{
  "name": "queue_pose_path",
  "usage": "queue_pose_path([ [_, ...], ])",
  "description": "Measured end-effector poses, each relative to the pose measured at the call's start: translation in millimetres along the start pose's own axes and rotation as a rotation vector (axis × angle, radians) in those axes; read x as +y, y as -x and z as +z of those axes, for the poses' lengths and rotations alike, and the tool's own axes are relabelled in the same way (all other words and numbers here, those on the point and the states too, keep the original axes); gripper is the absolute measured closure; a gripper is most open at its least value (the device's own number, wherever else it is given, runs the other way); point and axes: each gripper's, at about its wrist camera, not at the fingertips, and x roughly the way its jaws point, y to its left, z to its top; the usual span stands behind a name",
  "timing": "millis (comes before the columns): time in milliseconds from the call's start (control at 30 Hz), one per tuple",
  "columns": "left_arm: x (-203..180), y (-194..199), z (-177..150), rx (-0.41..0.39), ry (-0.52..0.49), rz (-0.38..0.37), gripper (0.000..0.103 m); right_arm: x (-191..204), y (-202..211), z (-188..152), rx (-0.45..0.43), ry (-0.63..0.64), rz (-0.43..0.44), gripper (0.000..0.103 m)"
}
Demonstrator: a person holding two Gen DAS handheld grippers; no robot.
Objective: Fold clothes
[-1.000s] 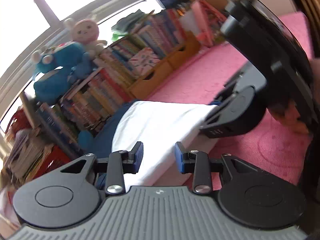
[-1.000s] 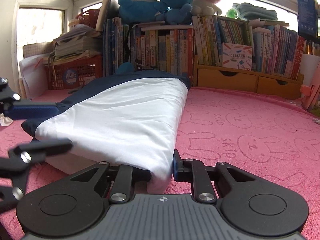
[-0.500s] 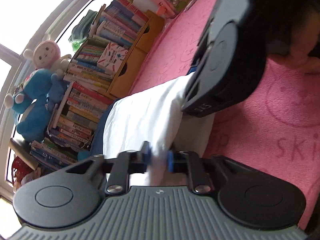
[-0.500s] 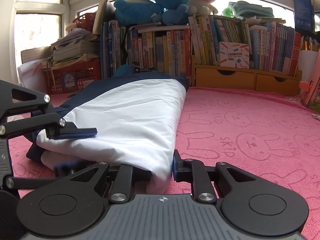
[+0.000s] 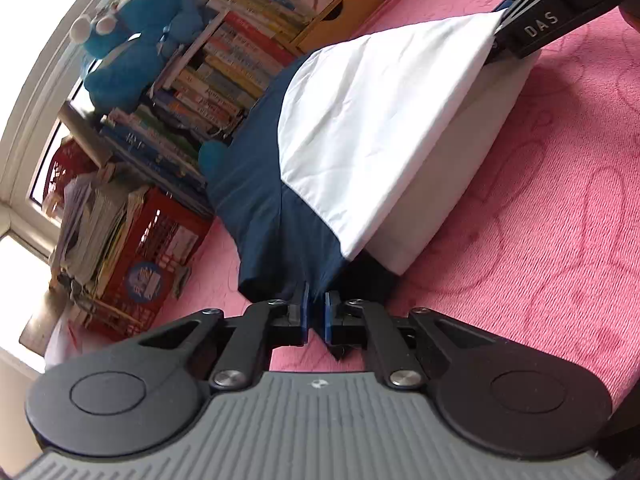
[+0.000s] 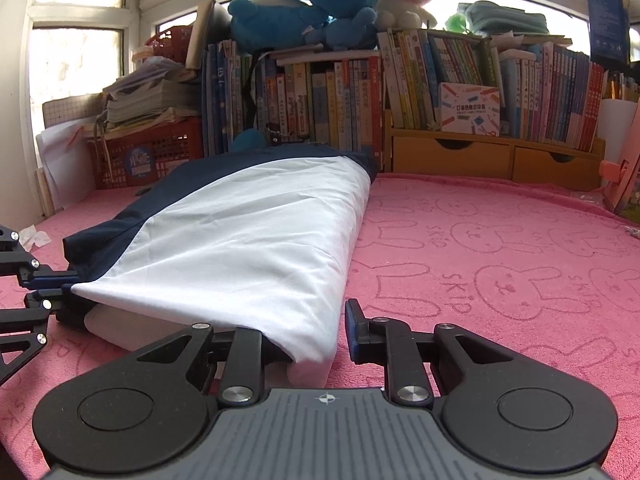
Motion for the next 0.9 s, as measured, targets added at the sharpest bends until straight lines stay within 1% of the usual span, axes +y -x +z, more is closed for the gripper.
queue_pose_path([
  [67, 4, -1, -6, 0.043, 0.042, 0.008, 0.095, 1, 0, 0, 0.000, 0.004, -0.002, 0.081],
  [100, 7, -3, -9, 0.077, 0.061, 0.021, 0.098, 1, 0, 0, -0.001, 0.003, -0.008, 0.082],
  [133, 12, -7, -16, 0.126, 0.096, 0.047, 0.099, -2, 0, 0, 0.001, -0.013, -0.021, 0.084],
  [200, 30, -4, -33, 0.170, 0.231, 0.071, 0.100, -8, -2, 0, 0.015, -0.054, -0.016, 0.084],
  [233, 42, 2, -39, 0.171, 0.348, 0.033, 0.099, -9, -2, 1, 0.021, -0.061, -0.007, 0.084],
  [267, 54, 12, -45, 0.154, 0.483, -0.027, 0.097, -9, -3, 0, 0.022, -0.059, -0.007, 0.084],
  [333, 67, 30, -52, 0.110, 0.716, -0.168, 0.096, -7, -3, 0, 0.022, -0.048, -0.009, 0.084],
  [433, 59, 41, -50, 0.046, 0.972, -0.362, 0.096, -5, -2, 0, 0.020, -0.044, -0.010, 0.084],
  [500, 53, 46, -48, 0.005, 1.140, -0.488, 0.093, -5, -2, 0, 0.018, -0.044, -0.009, 0.084],
  [533, 46, 42, -47, -0.002, 1.219, -0.529, 0.092, -5, -2, 0, 0.016, -0.045, -0.009, 0.084],
  [567, 40, 37, -47, -0.008, 1.295, -0.566, 0.087, -5, -1, 0, 0.015, -0.045, -0.009, 0.084],
  [633, 30, 23, -45, -0.009, 1.422, -0.605, 0.081, -5, -1, 0, 0.012, -0.044, -0.008, 0.084],
  [667, 27, 17, -45, -0.020, 1.474, -0.596, 0.080, -5, -1, 0, 0.011, -0.043, -0.009, 0.084],
  [700, 27, 13, -43, -0.035, 1.513, -0.571, 0.078, -5, -1, 0, 0.010, -0.041, -0.010, 0.084],
  [767, 26, 5, -43, -0.057, 1.566, -0.506, 0.079, -5, 0, -1, 0.008, -0.038, -0.012, 0.084],
  [800, 27, 1, -44, -0.063, 1.583, -0.472, 0.085, -5, 0, -1, 0.007, -0.037, -0.013, 0.084],
  [900, 31, -6, -48, -0.064, 1.608, -0.410, 0.091, -3, 0, -1, 0.005, -0.031, -0.012, 0.084],
])
